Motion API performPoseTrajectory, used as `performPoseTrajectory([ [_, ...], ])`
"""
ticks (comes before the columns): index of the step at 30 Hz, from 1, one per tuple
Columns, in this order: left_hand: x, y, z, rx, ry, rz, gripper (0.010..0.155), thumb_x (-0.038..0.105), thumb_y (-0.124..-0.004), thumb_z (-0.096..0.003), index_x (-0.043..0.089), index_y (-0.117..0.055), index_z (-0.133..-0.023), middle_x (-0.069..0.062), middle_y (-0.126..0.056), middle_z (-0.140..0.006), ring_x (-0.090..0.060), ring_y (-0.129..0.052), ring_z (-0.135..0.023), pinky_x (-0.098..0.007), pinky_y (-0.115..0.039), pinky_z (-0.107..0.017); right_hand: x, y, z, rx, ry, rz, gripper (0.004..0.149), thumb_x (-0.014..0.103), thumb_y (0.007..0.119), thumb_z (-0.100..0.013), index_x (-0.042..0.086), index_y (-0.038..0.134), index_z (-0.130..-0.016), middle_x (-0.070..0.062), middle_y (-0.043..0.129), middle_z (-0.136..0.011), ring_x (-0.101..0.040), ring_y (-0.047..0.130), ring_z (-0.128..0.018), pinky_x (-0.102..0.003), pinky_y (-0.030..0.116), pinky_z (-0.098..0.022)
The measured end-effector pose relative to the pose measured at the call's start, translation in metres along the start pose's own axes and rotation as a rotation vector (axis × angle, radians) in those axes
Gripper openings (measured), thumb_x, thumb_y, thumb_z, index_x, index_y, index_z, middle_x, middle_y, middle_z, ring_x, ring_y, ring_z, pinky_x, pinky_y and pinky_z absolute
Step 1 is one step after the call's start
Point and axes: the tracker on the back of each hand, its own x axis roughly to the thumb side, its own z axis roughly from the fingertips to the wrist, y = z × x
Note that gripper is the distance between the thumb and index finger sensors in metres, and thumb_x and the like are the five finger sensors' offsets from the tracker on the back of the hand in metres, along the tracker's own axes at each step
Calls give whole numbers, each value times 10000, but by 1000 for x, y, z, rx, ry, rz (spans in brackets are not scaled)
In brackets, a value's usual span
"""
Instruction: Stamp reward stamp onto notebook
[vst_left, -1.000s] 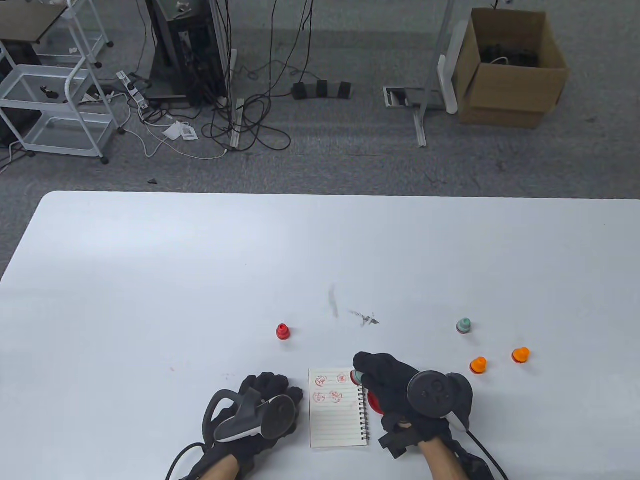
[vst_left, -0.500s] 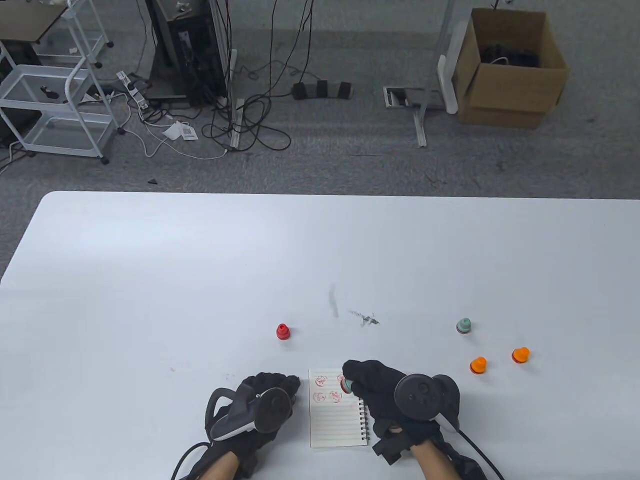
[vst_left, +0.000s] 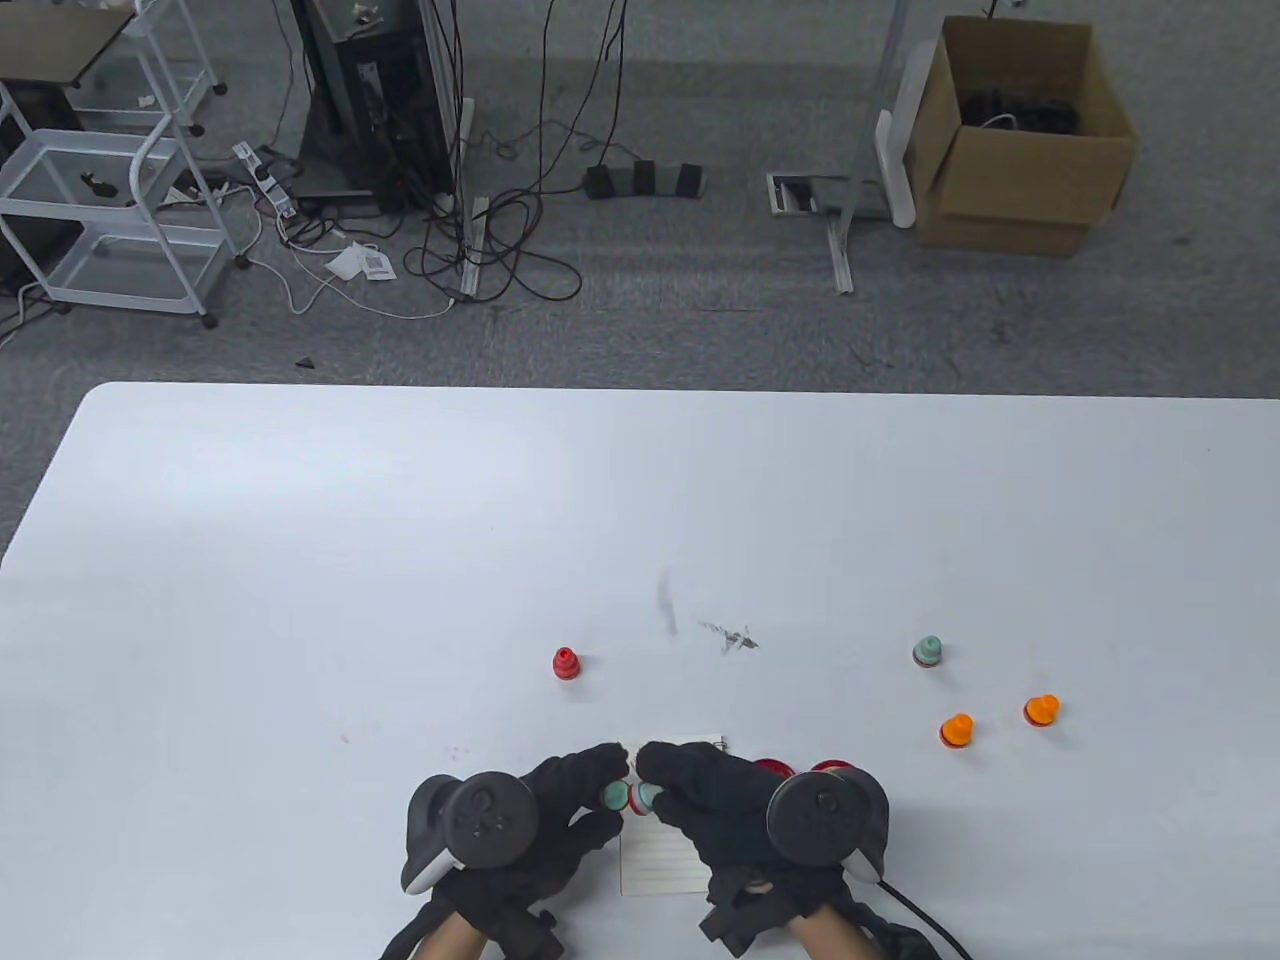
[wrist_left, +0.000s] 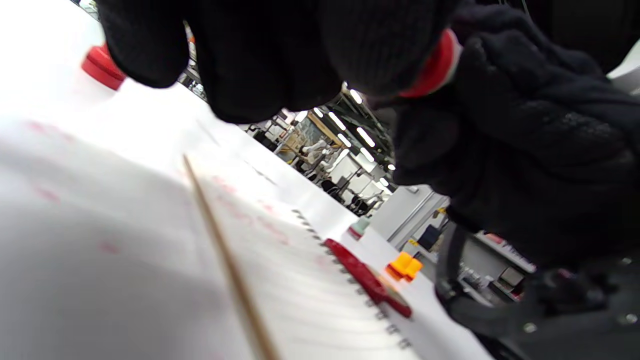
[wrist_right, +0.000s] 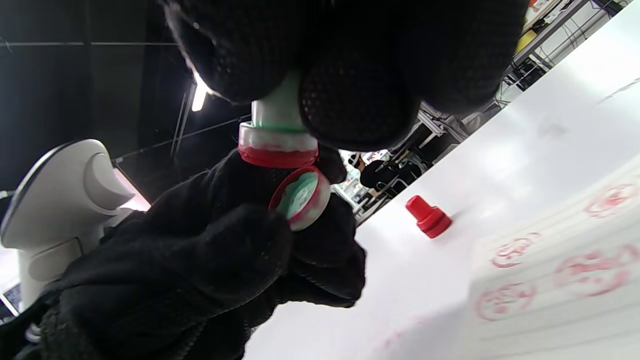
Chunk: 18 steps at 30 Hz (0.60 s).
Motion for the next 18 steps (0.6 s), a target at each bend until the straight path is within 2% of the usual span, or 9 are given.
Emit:
performPoseTrajectory([
  [10, -8, 1, 0, 36, -22, 249, 665, 459, -832, -416, 162, -684, -992, 21, -936, -784, -241, -983, -719, -537, -797, -679, 1, 0, 1, -36, -6, -42, 499, 267, 854, -377, 121, 812, -853, -147, 925, -752, -227, 1006, -450, -361, 861, -374],
  [16, -10, 1, 0, 50, -28, 271, 674, 494, -807, -395, 162, -703, -972, 32, -952, -768, -233, -998, -709, -531, -801, -678, 0, 0, 1, -29, -1, -82, 499, 263, 855, -374, 127, 807, -851, -145, 920, -746, -225, 998, -449, -362, 857, -380],
  [18, -9, 0, 0, 43, -27, 276, 673, 499, -791, -399, 165, -692, -976, 25, -944, -817, -250, -989, -760, -533, -790, -690, -1, 0, 1, -27, 5, -102, 499, 255, 856, -372, 121, 807, -850, -152, 915, -746, -230, 994, -453, -368, 855, -384],
])
